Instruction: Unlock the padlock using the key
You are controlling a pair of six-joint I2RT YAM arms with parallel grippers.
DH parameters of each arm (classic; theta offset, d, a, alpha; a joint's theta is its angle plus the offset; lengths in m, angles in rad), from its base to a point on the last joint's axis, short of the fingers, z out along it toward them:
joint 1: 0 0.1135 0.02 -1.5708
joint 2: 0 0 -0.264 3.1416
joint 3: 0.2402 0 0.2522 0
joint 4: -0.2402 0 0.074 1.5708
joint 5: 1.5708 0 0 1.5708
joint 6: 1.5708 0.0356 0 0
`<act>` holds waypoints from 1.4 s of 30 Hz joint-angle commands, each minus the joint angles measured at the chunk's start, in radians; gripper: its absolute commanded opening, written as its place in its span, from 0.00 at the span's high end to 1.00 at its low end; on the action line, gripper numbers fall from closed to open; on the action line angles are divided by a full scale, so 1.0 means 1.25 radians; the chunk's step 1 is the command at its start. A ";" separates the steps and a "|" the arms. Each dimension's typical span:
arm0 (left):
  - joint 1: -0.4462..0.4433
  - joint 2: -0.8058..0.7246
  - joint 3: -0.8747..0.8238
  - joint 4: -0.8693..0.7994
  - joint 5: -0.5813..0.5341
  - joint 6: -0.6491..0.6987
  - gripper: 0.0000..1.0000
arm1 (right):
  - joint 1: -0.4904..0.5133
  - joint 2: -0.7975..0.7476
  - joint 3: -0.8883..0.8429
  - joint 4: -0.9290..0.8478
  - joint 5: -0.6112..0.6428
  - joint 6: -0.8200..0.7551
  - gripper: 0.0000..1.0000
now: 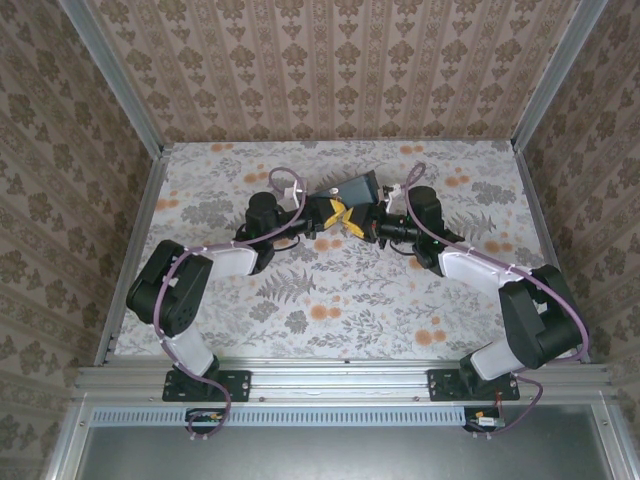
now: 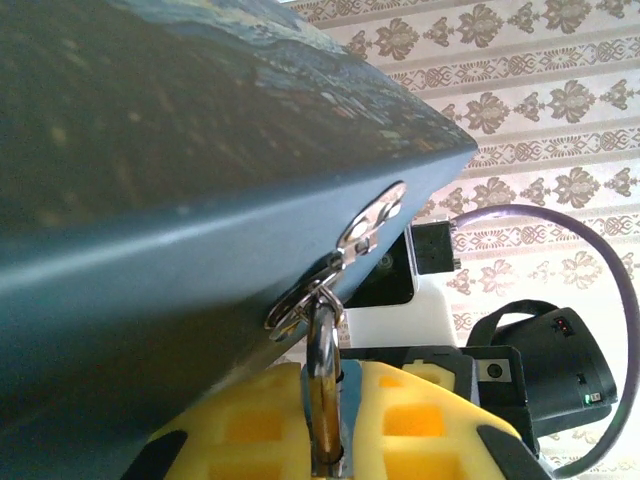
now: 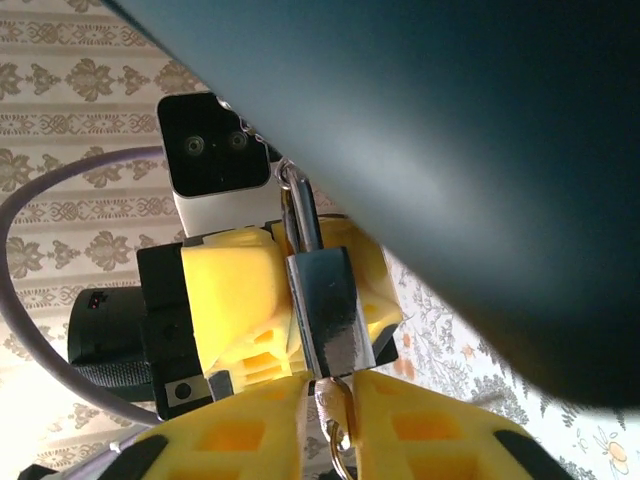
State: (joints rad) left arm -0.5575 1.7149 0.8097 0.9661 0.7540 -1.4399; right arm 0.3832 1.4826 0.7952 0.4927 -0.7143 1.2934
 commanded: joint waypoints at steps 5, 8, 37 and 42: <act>0.027 -0.047 -0.035 0.056 0.051 -0.007 1.00 | -0.008 -0.066 -0.010 0.003 0.039 -0.040 0.65; 0.035 -0.055 -0.040 0.061 0.048 -0.011 1.00 | -0.014 -0.098 -0.031 -0.021 0.046 -0.050 0.61; 0.051 -0.104 -0.038 -0.080 0.025 -0.005 1.00 | 0.179 -0.126 0.130 -0.468 0.386 -0.747 0.61; 0.050 -0.104 -0.039 -0.080 0.024 -0.003 1.00 | 0.187 -0.117 0.118 -0.417 0.367 -0.711 0.59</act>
State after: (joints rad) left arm -0.5022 1.6272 0.7464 0.7971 0.7815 -1.4815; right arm 0.6090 1.3289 0.9218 -0.0929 -0.2245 0.3714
